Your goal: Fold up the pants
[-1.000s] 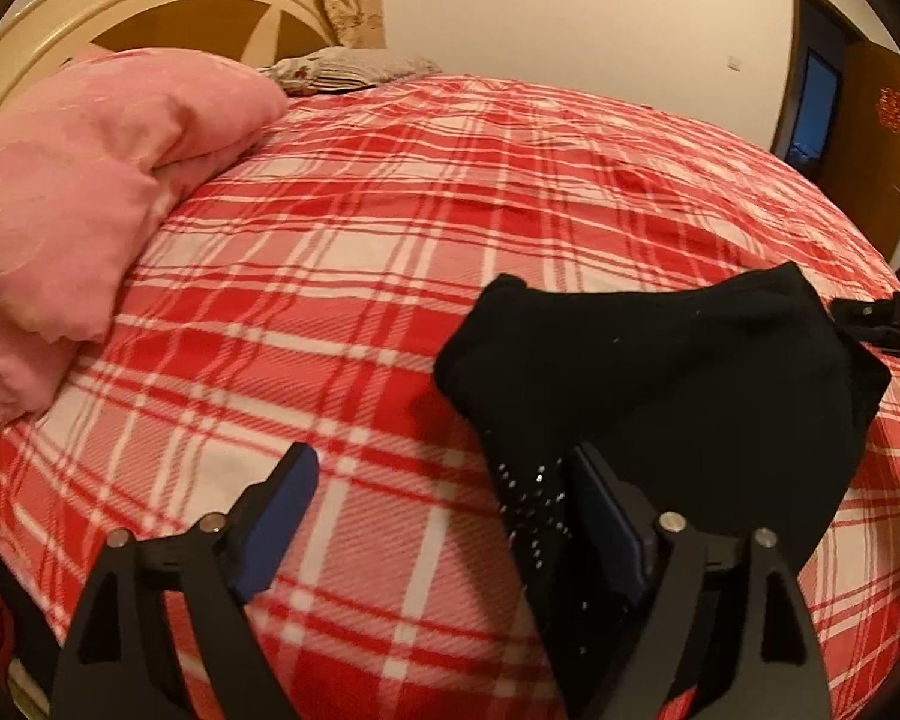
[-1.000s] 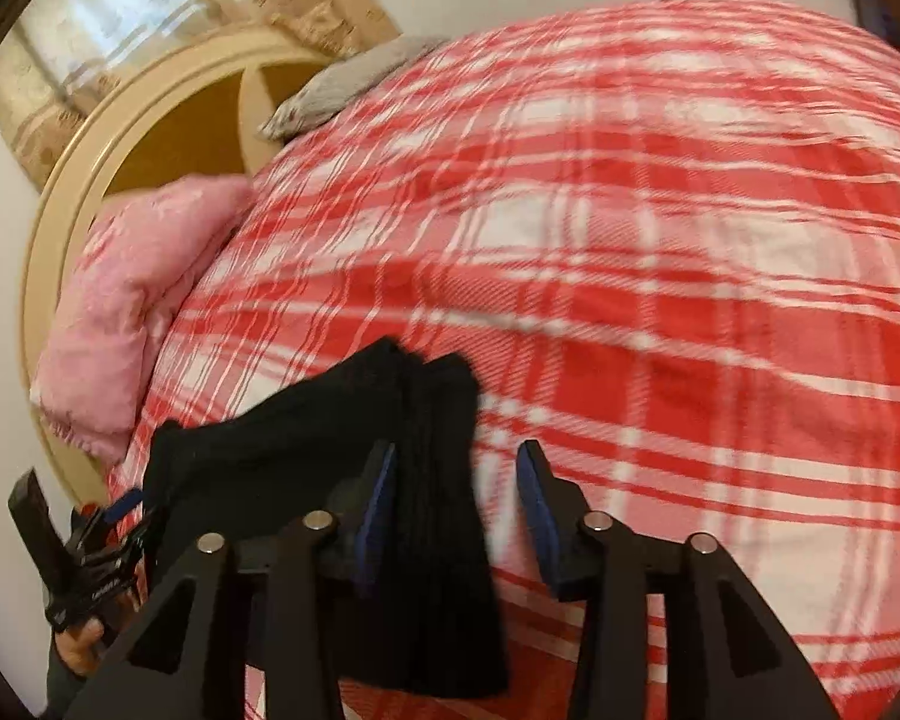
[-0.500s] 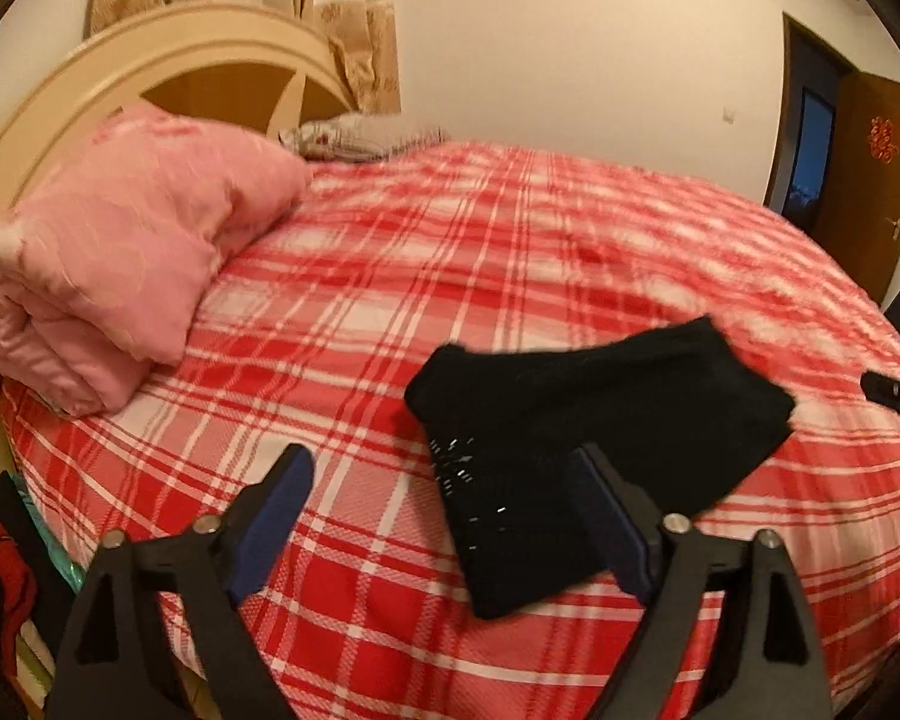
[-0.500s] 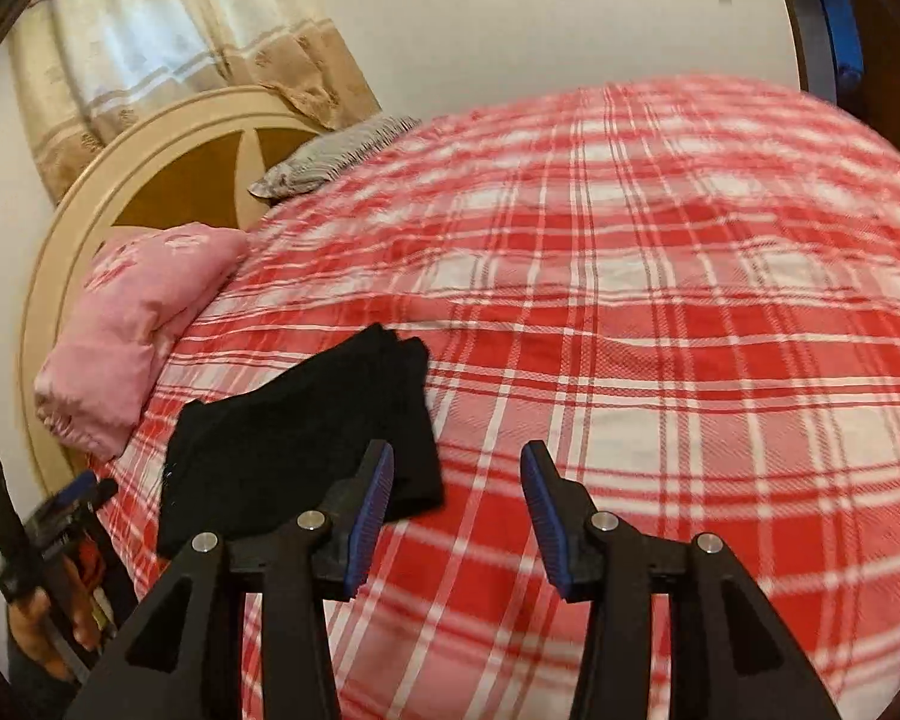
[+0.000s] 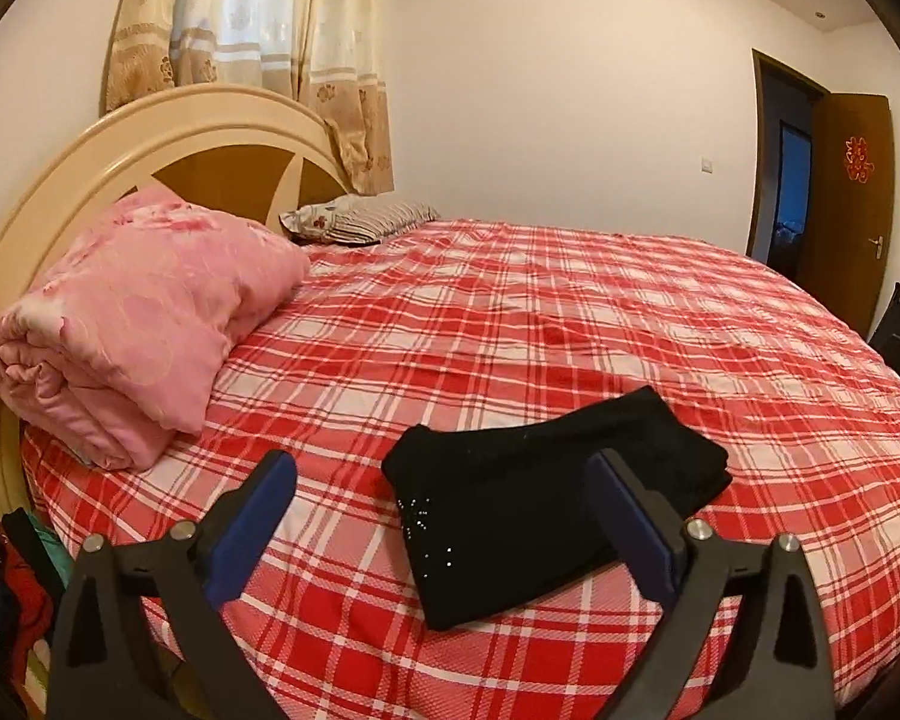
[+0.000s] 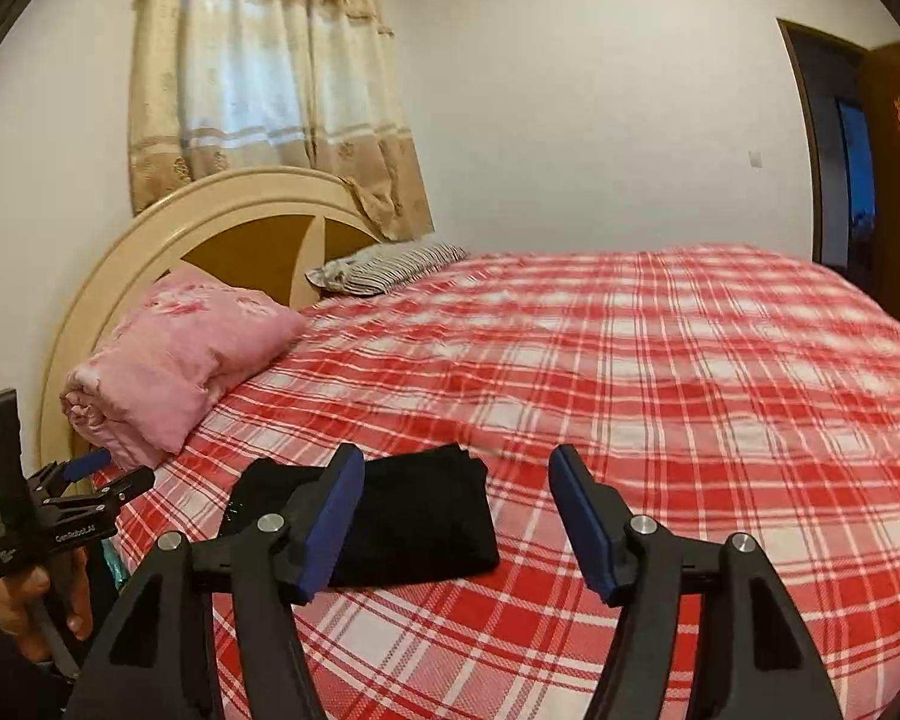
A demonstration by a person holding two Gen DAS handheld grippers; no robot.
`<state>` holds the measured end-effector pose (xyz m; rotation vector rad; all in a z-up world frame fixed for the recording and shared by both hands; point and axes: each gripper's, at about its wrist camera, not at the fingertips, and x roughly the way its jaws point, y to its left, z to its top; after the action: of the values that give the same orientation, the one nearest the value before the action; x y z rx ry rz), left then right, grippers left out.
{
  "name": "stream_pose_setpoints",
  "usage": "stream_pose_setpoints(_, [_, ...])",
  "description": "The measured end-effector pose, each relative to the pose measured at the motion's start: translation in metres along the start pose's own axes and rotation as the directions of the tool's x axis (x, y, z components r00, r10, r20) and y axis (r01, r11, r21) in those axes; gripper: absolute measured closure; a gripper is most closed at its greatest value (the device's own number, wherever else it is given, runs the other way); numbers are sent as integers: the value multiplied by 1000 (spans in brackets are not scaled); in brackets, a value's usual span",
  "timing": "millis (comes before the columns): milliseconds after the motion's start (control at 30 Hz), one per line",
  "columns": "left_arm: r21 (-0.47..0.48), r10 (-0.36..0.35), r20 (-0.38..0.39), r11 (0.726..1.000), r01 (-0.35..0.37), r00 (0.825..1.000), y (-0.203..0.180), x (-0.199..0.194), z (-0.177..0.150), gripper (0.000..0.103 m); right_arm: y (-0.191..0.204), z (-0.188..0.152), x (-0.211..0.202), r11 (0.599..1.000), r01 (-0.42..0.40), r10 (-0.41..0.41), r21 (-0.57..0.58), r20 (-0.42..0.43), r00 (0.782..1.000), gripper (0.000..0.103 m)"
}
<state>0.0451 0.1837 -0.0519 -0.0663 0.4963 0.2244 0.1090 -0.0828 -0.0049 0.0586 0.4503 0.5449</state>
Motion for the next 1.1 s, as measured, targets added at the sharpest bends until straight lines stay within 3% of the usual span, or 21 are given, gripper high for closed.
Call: stream_pose_setpoints(1100, [14,-12,-8,1000,12,1000,-12,-4,-2,1,4,-10,12,1000,-28,29,8,-50,998,37])
